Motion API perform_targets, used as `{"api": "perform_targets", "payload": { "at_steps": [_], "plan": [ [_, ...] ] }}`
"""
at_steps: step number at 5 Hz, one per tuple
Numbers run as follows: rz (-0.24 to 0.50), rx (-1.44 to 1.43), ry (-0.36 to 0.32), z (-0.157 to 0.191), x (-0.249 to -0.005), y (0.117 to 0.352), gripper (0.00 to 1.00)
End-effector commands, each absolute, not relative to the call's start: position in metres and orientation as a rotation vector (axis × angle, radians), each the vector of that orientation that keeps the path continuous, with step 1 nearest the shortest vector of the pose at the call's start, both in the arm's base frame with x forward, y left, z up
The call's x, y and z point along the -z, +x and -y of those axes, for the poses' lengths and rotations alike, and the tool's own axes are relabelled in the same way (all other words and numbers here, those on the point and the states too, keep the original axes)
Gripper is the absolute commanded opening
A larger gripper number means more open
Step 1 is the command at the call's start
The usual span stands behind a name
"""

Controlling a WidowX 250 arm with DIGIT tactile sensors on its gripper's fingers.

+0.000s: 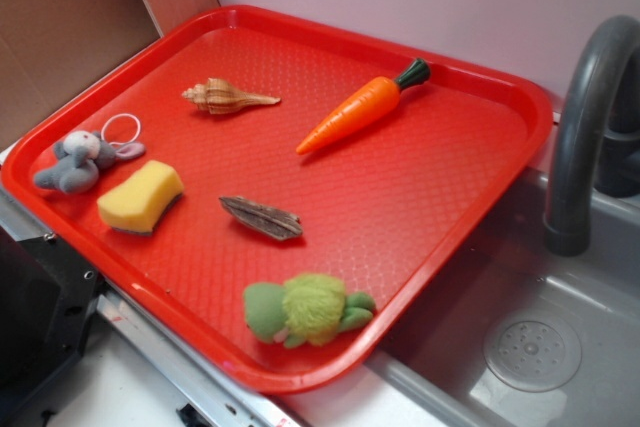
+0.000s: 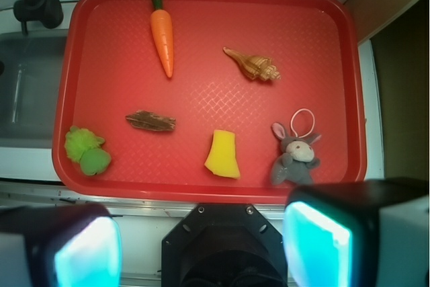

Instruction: Grab the wood chip.

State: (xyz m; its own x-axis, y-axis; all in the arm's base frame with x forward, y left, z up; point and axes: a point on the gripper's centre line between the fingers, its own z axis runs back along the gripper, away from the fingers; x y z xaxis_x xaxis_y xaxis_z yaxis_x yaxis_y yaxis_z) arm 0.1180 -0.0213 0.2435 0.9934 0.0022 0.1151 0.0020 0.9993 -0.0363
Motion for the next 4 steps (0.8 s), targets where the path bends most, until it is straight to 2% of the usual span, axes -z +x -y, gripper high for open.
{"api": "perform_targets", "payload": {
  "at_steps": [1,2,3,4],
  "plan": [
    [0.115,0.000,-0.036,0.021,-0.243,0.118,1.00],
    [0.247,0.250,0.079,0.034,-0.237,0.142,1.00],
    [0.298,0.504,0.116,0.051,-0.230,0.152,1.00],
    [0.256,0.761,0.108,0.072,-0.211,0.153,1.00]
  ]
}}
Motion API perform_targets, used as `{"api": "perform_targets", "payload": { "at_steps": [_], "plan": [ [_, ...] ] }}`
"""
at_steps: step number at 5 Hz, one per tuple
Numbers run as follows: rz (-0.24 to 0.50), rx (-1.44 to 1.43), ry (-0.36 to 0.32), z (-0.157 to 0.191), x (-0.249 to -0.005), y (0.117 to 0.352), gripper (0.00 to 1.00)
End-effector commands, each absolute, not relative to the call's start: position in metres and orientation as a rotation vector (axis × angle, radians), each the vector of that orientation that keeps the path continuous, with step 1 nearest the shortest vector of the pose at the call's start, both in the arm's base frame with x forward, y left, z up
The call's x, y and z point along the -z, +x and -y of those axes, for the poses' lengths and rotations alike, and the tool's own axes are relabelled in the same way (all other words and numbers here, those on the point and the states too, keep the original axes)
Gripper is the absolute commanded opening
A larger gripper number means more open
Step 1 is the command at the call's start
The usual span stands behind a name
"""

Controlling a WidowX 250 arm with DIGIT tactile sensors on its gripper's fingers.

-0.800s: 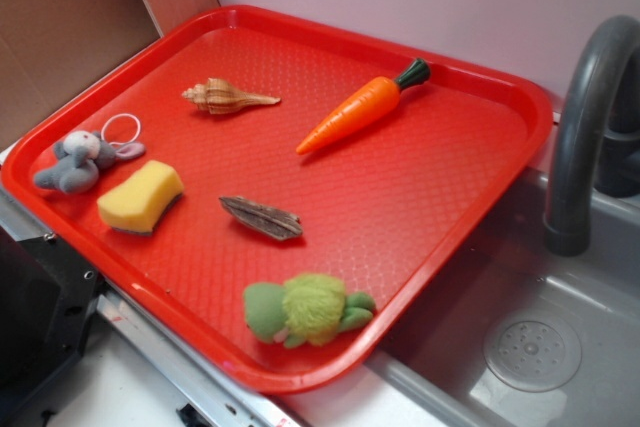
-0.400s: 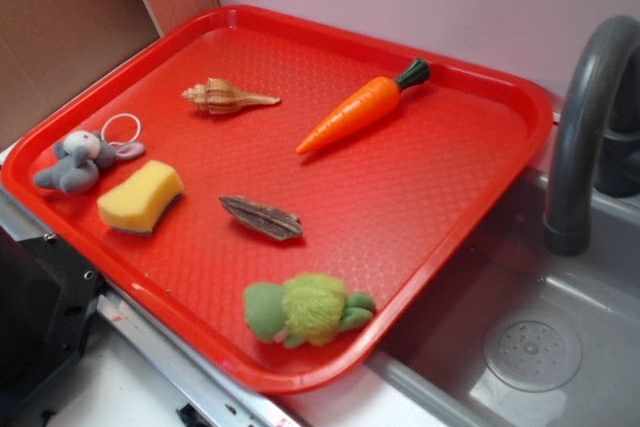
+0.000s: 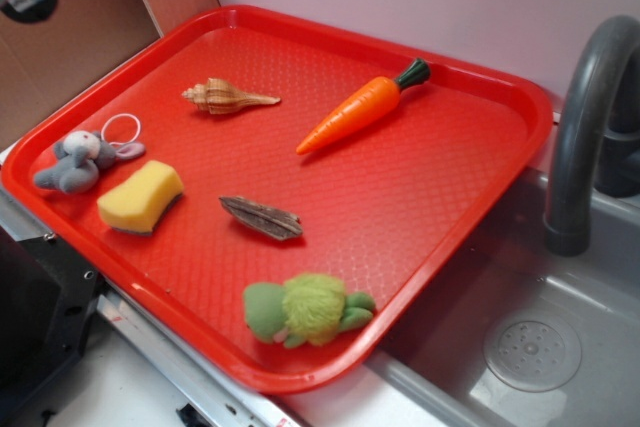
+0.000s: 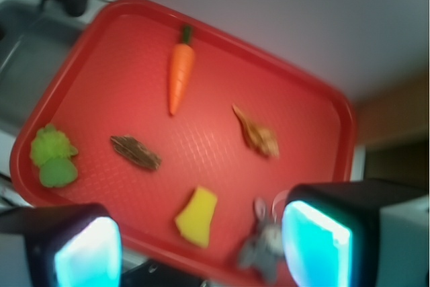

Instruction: Grab the wood chip.

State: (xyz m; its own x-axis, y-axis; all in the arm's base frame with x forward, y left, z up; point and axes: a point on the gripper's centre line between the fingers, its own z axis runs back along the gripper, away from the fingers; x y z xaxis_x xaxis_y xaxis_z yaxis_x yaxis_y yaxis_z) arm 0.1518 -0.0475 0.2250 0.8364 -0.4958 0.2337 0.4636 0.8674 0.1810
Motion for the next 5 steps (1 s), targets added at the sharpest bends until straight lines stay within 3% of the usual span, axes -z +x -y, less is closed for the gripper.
{"api": "perform_targets", "payload": {
  "at_steps": [1,3,5],
  "plan": [
    [0.162,1.019,0.077,0.082,-0.178,0.155,1.00],
    [-0.058,1.214,0.121,0.093,-0.108,0.180,1.00],
    [-0.136,1.242,0.159,0.097,-0.076,0.180,1.00]
  ]
}}
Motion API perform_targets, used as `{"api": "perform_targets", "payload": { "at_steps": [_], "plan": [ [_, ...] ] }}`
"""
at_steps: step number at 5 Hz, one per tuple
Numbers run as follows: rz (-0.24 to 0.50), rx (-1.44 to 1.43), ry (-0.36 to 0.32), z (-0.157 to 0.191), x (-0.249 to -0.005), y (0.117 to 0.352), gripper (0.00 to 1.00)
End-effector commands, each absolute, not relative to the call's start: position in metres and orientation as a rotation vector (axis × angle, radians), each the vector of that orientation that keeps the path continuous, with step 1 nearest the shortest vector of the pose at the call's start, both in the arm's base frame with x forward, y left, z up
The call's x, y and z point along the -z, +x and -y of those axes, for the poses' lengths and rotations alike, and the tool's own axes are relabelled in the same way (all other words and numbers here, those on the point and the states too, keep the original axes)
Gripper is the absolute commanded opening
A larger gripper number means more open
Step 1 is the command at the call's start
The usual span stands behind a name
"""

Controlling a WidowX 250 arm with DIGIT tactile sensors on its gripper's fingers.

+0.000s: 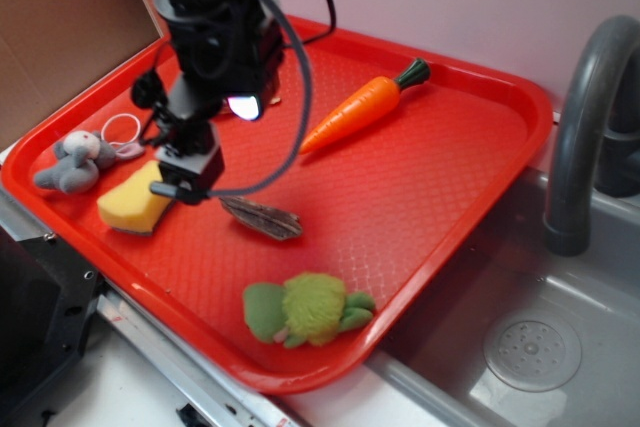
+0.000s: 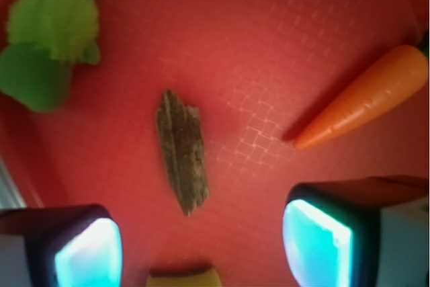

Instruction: Grab the wood chip.

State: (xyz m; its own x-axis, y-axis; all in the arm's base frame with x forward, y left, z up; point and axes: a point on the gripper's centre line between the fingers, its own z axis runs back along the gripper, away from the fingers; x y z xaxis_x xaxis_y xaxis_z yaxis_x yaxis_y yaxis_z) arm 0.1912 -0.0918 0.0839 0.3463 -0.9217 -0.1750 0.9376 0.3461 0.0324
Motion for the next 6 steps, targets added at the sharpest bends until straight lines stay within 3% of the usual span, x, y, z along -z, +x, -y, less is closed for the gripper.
{"api": "perform_targets", "payload": {
  "at_steps": [1,3,5,6],
  "plan": [
    [-0.156,1.246,0.194,0.096,-0.064,0.181,1.00],
    [-0.200,1.241,0.268,0.089,-0.043,0.182,1.00],
    [-0.218,1.231,0.264,0.088,-0.022,0.181,1.00],
    [-0.203,1.206,0.256,0.087,-0.020,0.179,0.00]
  ]
}}
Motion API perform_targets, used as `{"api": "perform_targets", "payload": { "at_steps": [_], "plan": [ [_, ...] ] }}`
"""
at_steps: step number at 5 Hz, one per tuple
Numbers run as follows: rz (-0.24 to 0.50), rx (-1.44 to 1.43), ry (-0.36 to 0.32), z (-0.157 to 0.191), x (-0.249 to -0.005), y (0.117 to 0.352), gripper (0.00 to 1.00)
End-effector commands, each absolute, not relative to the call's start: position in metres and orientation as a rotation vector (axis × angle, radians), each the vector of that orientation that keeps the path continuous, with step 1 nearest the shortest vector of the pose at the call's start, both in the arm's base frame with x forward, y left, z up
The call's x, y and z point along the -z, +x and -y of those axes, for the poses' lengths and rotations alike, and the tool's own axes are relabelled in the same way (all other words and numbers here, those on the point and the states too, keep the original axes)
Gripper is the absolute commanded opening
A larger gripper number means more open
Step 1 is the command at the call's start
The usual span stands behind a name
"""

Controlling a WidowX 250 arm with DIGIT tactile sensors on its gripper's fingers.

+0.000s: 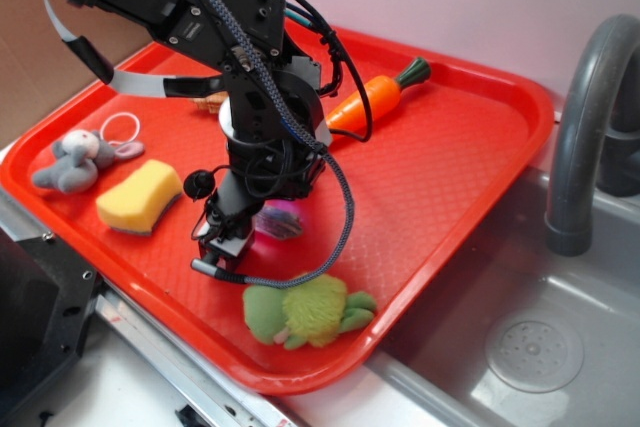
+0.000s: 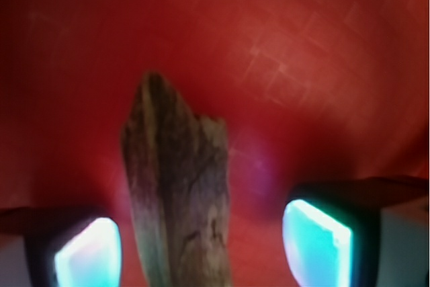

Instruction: Grab the wood chip.

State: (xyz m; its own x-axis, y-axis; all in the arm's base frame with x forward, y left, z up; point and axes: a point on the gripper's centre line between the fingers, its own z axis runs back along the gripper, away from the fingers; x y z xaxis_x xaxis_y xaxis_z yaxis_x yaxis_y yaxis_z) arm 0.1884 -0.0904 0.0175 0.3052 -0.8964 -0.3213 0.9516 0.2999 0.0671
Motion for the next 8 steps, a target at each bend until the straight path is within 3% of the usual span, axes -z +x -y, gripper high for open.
{"api": "perform_targets", "payload": {
  "at_steps": [1,2,3,5,6,7,8],
  "plan": [
    [-0.162,1.172,0.241,0.085,-0.029,0.180,0.00],
    [-0.126,1.047,0.229,0.080,-0.053,0.184,0.00],
    [-0.055,0.792,0.207,0.071,-0.103,0.193,0.00],
    [-0.048,0.296,0.071,0.039,-0.187,0.195,0.00],
    [-0.049,0.046,0.028,0.035,-0.211,0.189,0.00],
    [-0.003,-0.095,0.055,0.040,-0.216,0.187,0.00],
    [-0.012,-0.059,0.059,0.037,-0.210,0.194,0.00]
  ]
}}
